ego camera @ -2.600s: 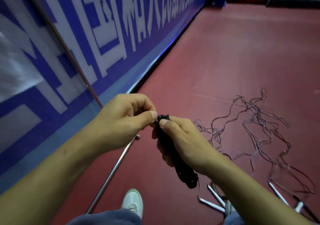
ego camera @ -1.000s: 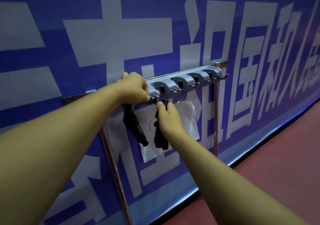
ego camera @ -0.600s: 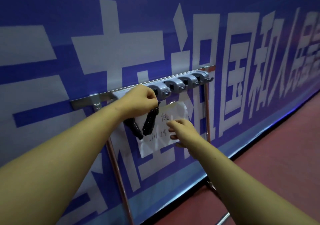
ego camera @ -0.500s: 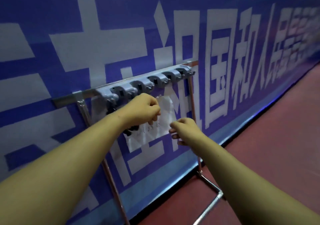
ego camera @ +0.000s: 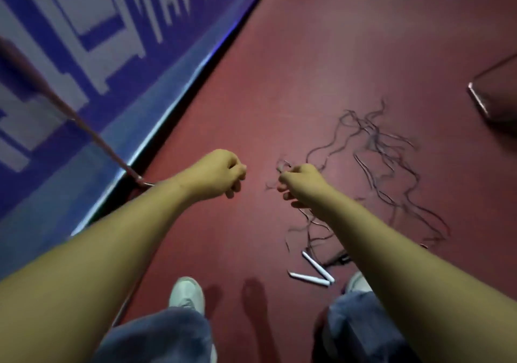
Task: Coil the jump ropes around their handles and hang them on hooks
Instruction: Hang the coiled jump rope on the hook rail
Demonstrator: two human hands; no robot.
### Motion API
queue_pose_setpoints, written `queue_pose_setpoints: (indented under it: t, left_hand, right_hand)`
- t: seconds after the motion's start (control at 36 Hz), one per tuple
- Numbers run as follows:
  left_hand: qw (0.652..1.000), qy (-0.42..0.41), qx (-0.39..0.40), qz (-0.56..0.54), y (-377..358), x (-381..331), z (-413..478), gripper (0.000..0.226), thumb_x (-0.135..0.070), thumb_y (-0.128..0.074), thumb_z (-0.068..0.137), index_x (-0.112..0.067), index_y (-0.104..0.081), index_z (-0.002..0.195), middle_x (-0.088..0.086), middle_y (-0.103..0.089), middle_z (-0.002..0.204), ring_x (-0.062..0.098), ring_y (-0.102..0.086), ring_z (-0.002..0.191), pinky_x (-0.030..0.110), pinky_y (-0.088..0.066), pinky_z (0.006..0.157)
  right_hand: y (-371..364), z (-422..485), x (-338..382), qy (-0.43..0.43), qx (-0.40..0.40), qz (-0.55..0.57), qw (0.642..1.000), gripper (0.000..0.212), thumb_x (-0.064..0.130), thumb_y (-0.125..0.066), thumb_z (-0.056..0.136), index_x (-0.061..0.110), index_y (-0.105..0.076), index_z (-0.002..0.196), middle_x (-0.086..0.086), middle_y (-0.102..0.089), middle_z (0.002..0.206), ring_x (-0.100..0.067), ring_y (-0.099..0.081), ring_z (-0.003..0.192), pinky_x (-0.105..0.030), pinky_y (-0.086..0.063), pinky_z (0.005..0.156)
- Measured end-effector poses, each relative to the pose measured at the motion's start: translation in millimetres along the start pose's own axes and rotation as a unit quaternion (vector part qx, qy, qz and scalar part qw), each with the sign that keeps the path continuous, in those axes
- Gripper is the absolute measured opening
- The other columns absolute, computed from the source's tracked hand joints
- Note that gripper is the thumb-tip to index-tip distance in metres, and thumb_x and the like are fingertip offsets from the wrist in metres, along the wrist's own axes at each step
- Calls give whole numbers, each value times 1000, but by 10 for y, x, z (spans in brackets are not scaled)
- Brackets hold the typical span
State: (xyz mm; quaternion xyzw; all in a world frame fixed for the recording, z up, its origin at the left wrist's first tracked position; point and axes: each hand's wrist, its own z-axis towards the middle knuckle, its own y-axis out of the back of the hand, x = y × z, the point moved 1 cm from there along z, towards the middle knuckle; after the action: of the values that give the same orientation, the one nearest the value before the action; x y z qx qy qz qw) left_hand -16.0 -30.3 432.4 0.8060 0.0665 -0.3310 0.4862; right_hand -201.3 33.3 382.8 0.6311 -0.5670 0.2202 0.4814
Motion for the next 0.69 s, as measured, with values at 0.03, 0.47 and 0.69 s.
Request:
queue_pose_setpoints:
  t: [0.03,0.47,0.69]
  left_hand:
    - [1000,1,18,-4,-170,21,92,32,-21,-48,105,-12,-62,77,1,-72,69,9,-67,53,20,-43,53]
    - [958,93,269,44,-3465,1248,1596,14,-20,-64,92,-8,-66,85,13,-72,93,32,-64,92,30,-44,74]
    - [952,122,279,26,-4180,1741,1581,16,-22,-62,93,-8,-65,85,10,-72,92,33,-64,93,35,-51,81]
  right_hand:
    - [60,49,-159,-22,-7,-2,1000,8,10,-50,92,15,-56,89,-10,-62,80,-21,-48,69,-25,-32,57]
    - [-360,1441,-3460,-184,81,-293,935,40,26,-72,83,11,-63,120,-19,-63,121,-41,-58,116,-40,-49,95]
    - [-738,1391,-4385,-160,22,-487,858,68,16,-77,76,21,-35,129,-7,-29,127,-37,-42,112,-52,-45,80]
